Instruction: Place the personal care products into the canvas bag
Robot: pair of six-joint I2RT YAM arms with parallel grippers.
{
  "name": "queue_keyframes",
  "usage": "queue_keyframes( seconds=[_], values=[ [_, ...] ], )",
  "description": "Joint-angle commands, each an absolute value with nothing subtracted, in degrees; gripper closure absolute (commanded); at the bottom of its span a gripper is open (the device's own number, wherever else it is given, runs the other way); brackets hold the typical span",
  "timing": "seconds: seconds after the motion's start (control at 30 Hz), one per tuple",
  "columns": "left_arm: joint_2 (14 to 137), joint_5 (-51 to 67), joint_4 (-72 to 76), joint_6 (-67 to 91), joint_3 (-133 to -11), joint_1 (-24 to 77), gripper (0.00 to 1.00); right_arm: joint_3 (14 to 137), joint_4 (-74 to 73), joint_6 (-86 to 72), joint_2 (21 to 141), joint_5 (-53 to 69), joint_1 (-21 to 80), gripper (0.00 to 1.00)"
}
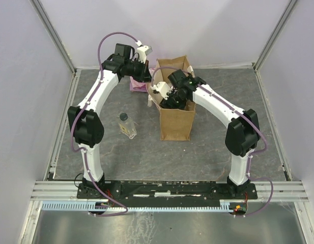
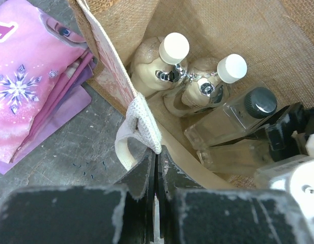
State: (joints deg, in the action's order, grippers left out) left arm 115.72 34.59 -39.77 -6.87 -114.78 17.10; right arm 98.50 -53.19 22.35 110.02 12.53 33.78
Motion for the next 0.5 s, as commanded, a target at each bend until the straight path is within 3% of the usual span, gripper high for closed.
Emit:
queue_keyframes(
  seconds=[0.0,0.47],
  values=[
    [116.17,35.16,-39.76,-8.17,-117.33,16.88,0.97,105.15,-51.36,21.98,106.32,9.82,33.15,0.34],
    [116.64,36.22,-39.90,-8.52,-117.13,16.88,0.97,109.55,-53.63,20.68,98.97,6.45,35.65,0.21]
  ],
)
